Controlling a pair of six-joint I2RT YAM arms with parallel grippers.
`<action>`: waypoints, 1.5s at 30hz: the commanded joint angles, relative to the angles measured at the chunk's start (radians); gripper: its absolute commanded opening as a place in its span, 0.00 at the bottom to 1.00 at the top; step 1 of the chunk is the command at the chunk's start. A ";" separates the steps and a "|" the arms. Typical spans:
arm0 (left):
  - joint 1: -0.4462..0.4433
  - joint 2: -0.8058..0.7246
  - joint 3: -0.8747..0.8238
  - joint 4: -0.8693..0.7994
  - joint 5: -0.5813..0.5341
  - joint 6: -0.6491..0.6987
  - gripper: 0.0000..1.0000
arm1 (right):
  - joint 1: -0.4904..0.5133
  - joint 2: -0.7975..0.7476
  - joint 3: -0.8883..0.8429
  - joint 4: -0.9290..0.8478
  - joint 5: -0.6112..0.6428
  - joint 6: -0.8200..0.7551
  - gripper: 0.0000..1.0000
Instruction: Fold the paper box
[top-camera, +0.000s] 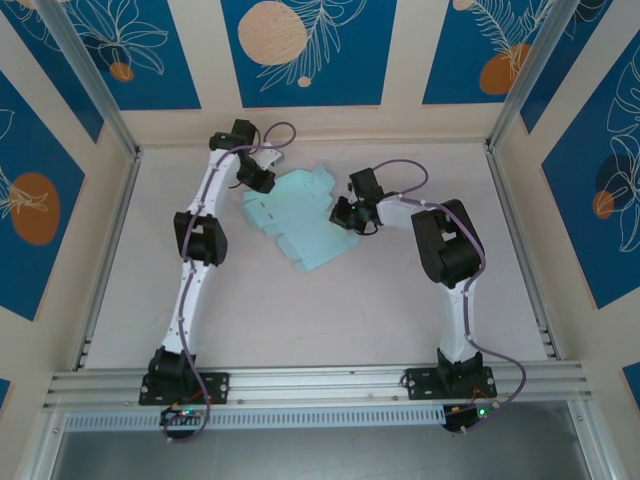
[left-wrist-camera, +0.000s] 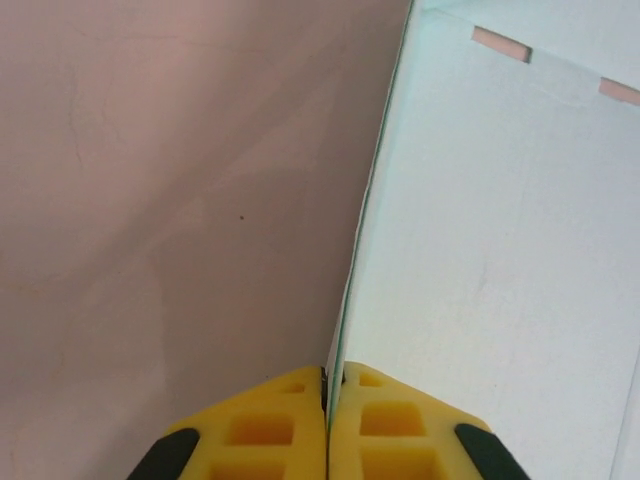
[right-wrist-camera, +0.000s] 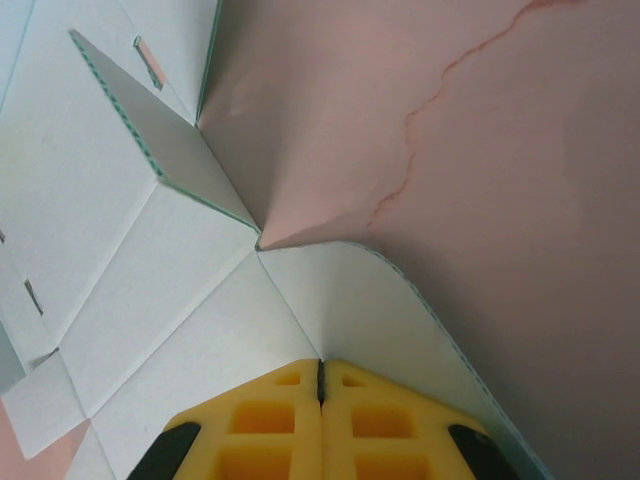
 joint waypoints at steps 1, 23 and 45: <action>-0.081 -0.105 -0.008 0.010 -0.040 0.010 0.03 | 0.007 -0.018 -0.055 -0.056 -0.027 0.008 0.00; -0.409 -1.042 -1.656 1.200 -0.602 -0.099 0.05 | 0.001 -0.211 -0.393 0.176 -0.139 0.092 0.00; -0.554 -1.078 -1.984 1.875 -0.857 0.392 0.04 | -0.282 -0.594 -0.364 -0.040 -0.303 -0.055 0.07</action>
